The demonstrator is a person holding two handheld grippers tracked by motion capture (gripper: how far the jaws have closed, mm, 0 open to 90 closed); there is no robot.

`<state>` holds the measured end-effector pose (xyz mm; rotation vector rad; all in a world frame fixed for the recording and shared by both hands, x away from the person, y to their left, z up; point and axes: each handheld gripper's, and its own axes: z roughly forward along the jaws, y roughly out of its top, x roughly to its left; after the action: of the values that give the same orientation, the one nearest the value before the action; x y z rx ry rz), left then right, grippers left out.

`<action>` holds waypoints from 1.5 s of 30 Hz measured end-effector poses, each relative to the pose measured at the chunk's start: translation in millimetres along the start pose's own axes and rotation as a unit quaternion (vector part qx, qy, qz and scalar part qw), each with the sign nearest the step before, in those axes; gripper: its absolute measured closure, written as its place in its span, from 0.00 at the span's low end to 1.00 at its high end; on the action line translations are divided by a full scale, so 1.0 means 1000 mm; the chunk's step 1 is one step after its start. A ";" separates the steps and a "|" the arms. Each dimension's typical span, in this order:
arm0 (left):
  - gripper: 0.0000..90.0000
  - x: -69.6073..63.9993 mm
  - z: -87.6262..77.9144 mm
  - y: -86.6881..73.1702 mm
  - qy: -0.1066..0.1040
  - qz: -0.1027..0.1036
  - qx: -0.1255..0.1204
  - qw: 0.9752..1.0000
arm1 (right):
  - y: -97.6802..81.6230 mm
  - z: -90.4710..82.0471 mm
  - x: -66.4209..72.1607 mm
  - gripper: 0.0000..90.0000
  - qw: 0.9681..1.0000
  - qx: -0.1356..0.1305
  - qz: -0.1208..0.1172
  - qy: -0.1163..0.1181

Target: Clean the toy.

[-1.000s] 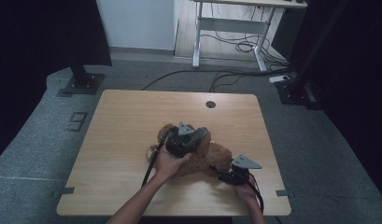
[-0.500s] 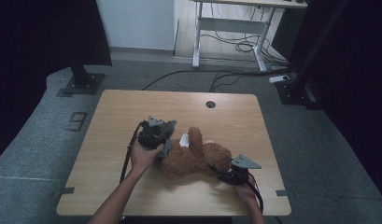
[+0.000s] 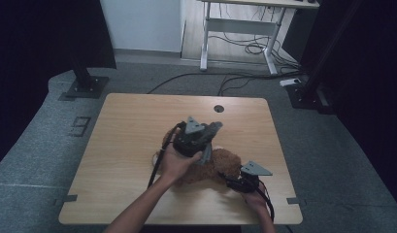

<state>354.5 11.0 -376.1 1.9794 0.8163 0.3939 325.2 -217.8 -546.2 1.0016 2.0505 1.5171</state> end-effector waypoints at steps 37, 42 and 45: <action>0.84 0.074 0.006 -0.060 0.047 -0.073 0.055 0.995 | -0.001 0.000 0.002 0.43 1.000 -0.002 -0.003 -0.002; 0.84 0.097 -0.001 -0.077 0.053 -0.105 0.059 0.991 | 0.000 0.001 0.002 0.43 1.000 -0.003 -0.002 -0.001; 0.84 0.102 -0.007 -0.079 0.063 -0.105 0.058 0.991 | -0.001 0.001 0.002 0.43 1.000 -0.004 -0.001 -0.001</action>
<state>394.1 113.0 -444.8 1.9654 1.1396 0.3570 324.3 -216.0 -546.8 0.9982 2.0426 1.5220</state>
